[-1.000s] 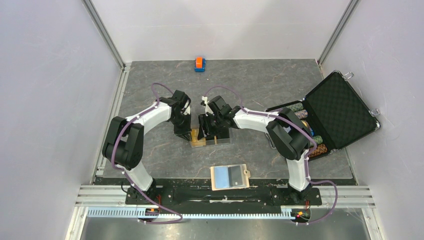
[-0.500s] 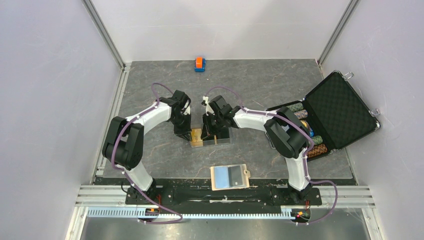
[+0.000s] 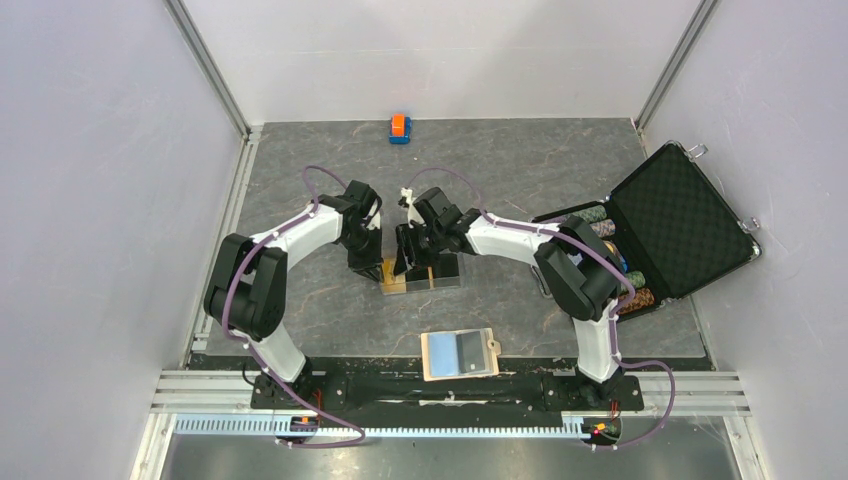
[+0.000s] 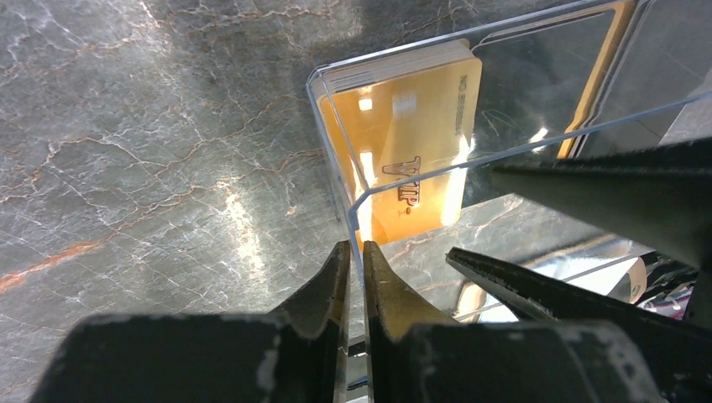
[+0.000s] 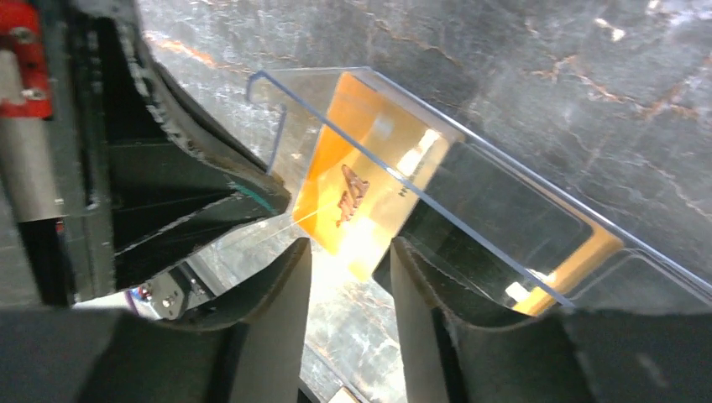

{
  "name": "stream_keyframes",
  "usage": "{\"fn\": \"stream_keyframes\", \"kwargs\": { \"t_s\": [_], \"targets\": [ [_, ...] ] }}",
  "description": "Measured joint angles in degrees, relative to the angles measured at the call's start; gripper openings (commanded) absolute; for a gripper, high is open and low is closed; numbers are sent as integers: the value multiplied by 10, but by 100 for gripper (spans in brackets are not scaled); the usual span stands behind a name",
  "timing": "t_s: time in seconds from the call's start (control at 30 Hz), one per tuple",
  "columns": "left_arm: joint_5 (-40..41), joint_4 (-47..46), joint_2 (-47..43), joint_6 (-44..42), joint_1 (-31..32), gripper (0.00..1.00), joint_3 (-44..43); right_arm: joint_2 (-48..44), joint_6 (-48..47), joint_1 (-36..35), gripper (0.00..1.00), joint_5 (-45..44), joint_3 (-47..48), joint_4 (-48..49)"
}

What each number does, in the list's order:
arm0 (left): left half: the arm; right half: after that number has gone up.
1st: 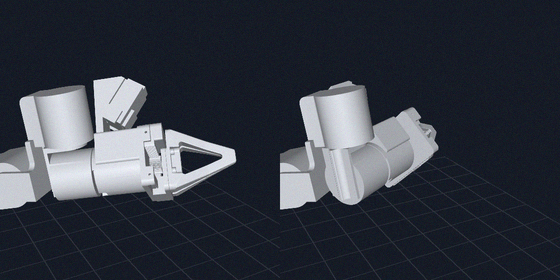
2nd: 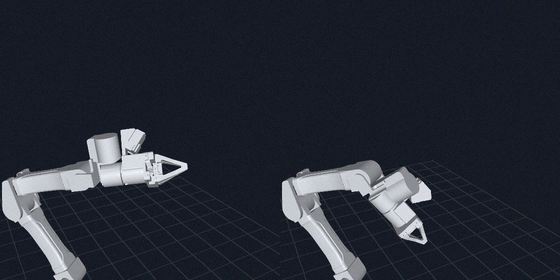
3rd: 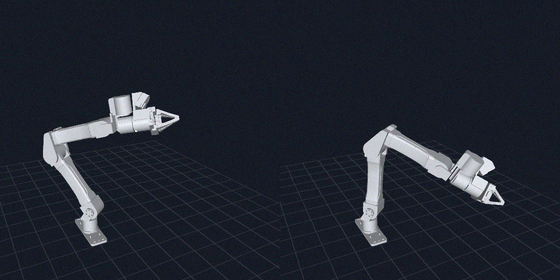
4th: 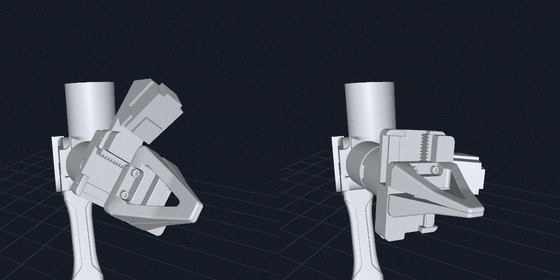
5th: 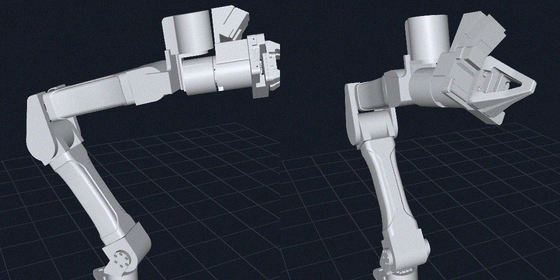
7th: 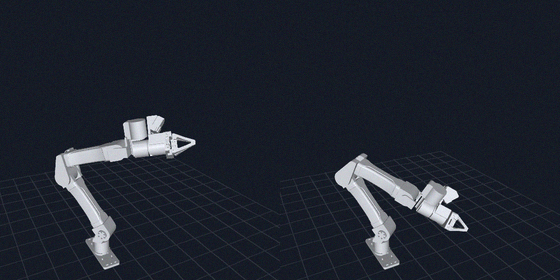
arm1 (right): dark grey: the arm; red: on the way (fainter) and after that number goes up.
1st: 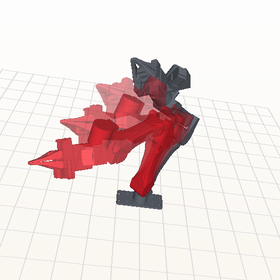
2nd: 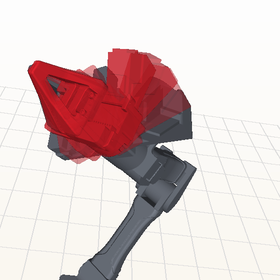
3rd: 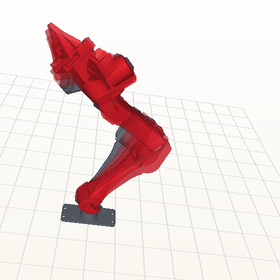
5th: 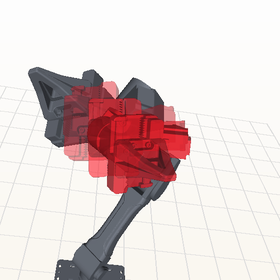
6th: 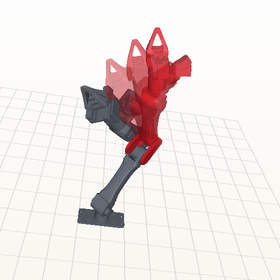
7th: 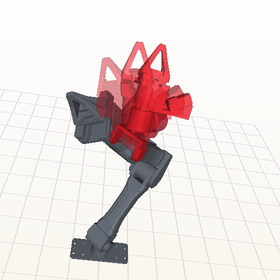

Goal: Put the credit cards into the card holder
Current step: Pick up the credit card from the storage box.

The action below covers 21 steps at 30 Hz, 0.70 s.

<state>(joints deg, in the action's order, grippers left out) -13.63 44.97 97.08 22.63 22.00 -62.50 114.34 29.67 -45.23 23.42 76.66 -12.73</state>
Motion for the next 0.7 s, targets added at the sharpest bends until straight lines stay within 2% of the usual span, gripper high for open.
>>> {"fn": "stream_keyframes", "kwargs": {
  "t_s": [0.13, 0.27, 0.4, 0.47, 0.53, 0.57, 0.7],
  "targets": [
    [0, -2, -2, 0, 0, 15, 2, 0, -13, 0, 52, -25, 2, -21],
    [0, -3, -2, 0, 0, 15, 3, 10, -21, 0, 48, -29, 4, -30],
    [0, -6, -3, 0, 0, 15, 5, 23, -24, -8, 35, -24, 13, -21],
    [0, -6, -4, 0, 0, 15, 6, 29, -25, -13, 22, -20, 15, -13],
    [1, -2, -5, 0, 0, 15, 7, 33, -27, -12, 4, -23, 16, -13],
    [3, 1, -5, 0, 0, 15, 8, 36, -28, -11, 0, -23, 16, -13],
    [9, 8, -5, -3, 0, 15, 8, 38, -19, -6, 0, -10, 16, -11]
  ]
}}
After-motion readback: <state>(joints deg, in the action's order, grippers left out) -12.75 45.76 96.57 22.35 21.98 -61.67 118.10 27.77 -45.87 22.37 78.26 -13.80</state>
